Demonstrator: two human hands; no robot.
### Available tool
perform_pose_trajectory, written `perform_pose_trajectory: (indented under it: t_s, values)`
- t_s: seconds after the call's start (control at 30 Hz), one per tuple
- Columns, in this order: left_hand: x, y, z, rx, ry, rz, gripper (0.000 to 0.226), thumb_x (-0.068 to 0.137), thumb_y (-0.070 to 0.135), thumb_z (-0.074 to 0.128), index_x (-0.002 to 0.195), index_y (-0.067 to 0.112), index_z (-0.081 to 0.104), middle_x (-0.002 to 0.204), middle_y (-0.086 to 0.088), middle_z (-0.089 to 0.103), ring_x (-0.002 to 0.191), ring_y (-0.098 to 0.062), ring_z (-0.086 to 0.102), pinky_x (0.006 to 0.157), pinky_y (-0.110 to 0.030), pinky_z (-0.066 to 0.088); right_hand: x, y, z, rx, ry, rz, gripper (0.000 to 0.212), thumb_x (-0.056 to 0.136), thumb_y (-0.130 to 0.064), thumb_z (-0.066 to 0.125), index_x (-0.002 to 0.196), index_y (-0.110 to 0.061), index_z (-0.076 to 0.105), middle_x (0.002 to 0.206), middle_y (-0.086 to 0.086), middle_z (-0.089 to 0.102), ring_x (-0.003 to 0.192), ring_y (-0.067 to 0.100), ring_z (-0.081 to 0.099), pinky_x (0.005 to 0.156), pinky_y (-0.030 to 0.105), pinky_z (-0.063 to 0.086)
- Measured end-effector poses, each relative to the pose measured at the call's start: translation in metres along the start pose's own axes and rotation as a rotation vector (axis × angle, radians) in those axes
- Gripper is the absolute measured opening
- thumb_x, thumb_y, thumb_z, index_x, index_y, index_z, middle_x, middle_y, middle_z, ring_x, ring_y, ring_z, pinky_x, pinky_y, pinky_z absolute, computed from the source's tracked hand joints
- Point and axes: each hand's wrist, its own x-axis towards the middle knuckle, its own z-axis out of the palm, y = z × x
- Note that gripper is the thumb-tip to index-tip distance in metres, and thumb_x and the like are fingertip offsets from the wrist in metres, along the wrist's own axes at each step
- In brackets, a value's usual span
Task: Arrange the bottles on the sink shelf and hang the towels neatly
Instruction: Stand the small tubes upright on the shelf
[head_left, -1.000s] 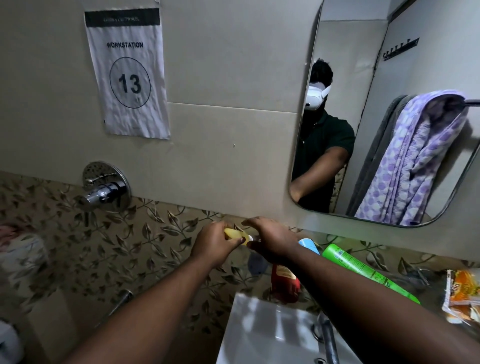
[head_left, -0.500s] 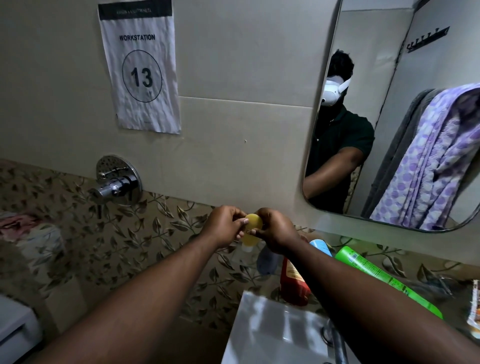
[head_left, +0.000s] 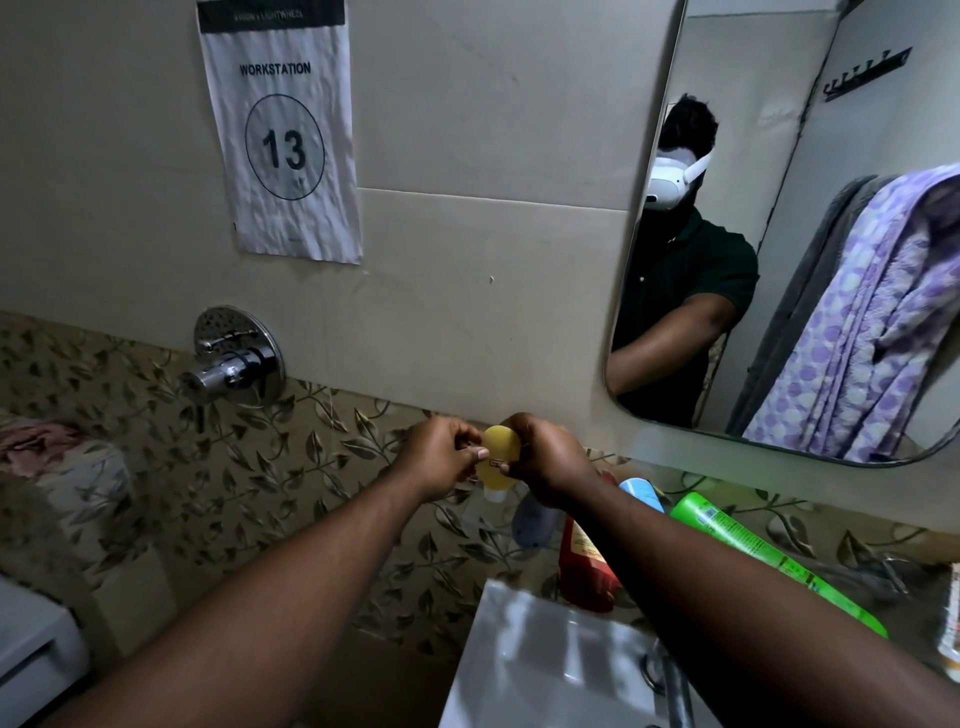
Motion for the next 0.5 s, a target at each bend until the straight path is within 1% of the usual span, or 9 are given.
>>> perform_pose_trajectory:
  t_s: [0.07, 0.1, 0.2, 0.27, 0.3, 0.33, 0.4, 0.43, 0.5]
  values:
    - [-0.001, -0.006, 0.000, -0.015, 0.012, -0.028, 0.028, 0.090, 0.017, 0.078, 0.116, 0.017, 0.070, 0.087, -0.007, 0.075, 0.081, -0.024, 0.075, 0.073, -0.041, 0.065, 0.000, 0.003, -0.004, 0.002, -0.026, 0.027, 0.055, 0.079, -0.009, 0.081, 0.128, -0.023, 0.059, 0.122, 0.002, 0.069, 0.108, 0.023, 0.065, 0.088, 0.039, 0.057]
    - [-0.004, -0.007, 0.001, 0.001, 0.034, -0.033, 0.029, 0.089, 0.021, 0.080, 0.115, 0.018, 0.068, 0.085, -0.007, 0.073, 0.078, -0.023, 0.073, 0.069, -0.039, 0.062, -0.001, 0.004, -0.007, 0.007, -0.041, 0.048, 0.061, 0.080, -0.002, 0.077, 0.133, -0.021, 0.056, 0.124, 0.003, 0.068, 0.109, 0.023, 0.065, 0.091, 0.041, 0.058]
    - [-0.021, -0.008, 0.005, 0.154, 0.241, 0.034, 0.022, 0.090, 0.039, 0.075, 0.098, 0.023, 0.062, 0.080, 0.004, 0.065, 0.071, -0.013, 0.062, 0.060, -0.027, 0.047, -0.003, 0.012, -0.020, 0.008, -0.047, 0.089, 0.070, 0.079, 0.012, 0.067, 0.141, -0.018, 0.051, 0.128, 0.003, 0.065, 0.112, 0.021, 0.064, 0.092, 0.038, 0.058]
    - [-0.043, -0.005, 0.012, 0.266, 0.312, 0.171, 0.023, 0.093, 0.046, 0.069, 0.091, 0.027, 0.056, 0.083, 0.010, 0.060, 0.072, -0.007, 0.057, 0.056, -0.024, 0.040, -0.006, 0.019, -0.031, -0.009, -0.022, 0.098, 0.068, 0.079, 0.014, 0.064, 0.138, -0.017, 0.052, 0.127, 0.003, 0.065, 0.112, 0.021, 0.064, 0.090, 0.038, 0.058]
    - [-0.053, -0.005, 0.016, 0.335, 0.277, 0.273, 0.023, 0.093, 0.049, 0.067, 0.095, 0.029, 0.055, 0.090, 0.011, 0.060, 0.076, -0.006, 0.056, 0.057, -0.023, 0.040, -0.008, 0.023, -0.035, -0.011, -0.004, 0.102, 0.066, 0.079, 0.014, 0.062, 0.136, -0.017, 0.054, 0.126, 0.003, 0.066, 0.110, 0.022, 0.065, 0.088, 0.038, 0.058]
    - [-0.062, -0.005, 0.022, 0.424, 0.212, 0.394, 0.028, 0.092, 0.054, 0.065, 0.105, 0.031, 0.056, 0.100, 0.011, 0.060, 0.084, -0.007, 0.058, 0.061, -0.022, 0.044, -0.009, 0.026, -0.040, -0.007, 0.015, 0.110, 0.063, 0.079, 0.014, 0.060, 0.134, -0.018, 0.055, 0.124, 0.003, 0.067, 0.106, 0.021, 0.065, 0.084, 0.036, 0.058]
    - [-0.072, -0.014, 0.034, 0.666, 0.070, 0.610, 0.058, 0.085, 0.062, 0.069, 0.130, 0.030, 0.053, 0.125, 0.005, 0.061, 0.104, -0.012, 0.062, 0.076, -0.025, 0.055, -0.013, 0.030, -0.047, -0.009, 0.047, 0.114, 0.061, 0.078, 0.013, 0.056, 0.131, -0.017, 0.057, 0.121, 0.003, 0.068, 0.100, 0.020, 0.065, 0.080, 0.031, 0.056]
    - [-0.073, -0.019, 0.040, 0.787, 0.048, 0.704, 0.071, 0.078, 0.061, 0.076, 0.136, 0.028, 0.051, 0.132, 0.001, 0.062, 0.109, -0.015, 0.064, 0.079, -0.027, 0.059, -0.014, 0.031, -0.051, -0.016, 0.062, 0.110, 0.060, 0.078, 0.012, 0.055, 0.130, -0.018, 0.058, 0.119, 0.003, 0.068, 0.099, 0.019, 0.065, 0.081, 0.031, 0.056]
    - [-0.076, -0.021, 0.050, 0.913, 0.050, 0.811, 0.085, 0.062, 0.052, 0.091, 0.134, 0.025, 0.055, 0.131, -0.005, 0.066, 0.104, -0.019, 0.069, 0.074, -0.030, 0.061, -0.017, 0.031, -0.056, -0.017, 0.089, 0.097, 0.058, 0.078, 0.010, 0.056, 0.130, -0.018, 0.058, 0.116, 0.002, 0.069, 0.098, 0.018, 0.066, 0.086, 0.035, 0.057]
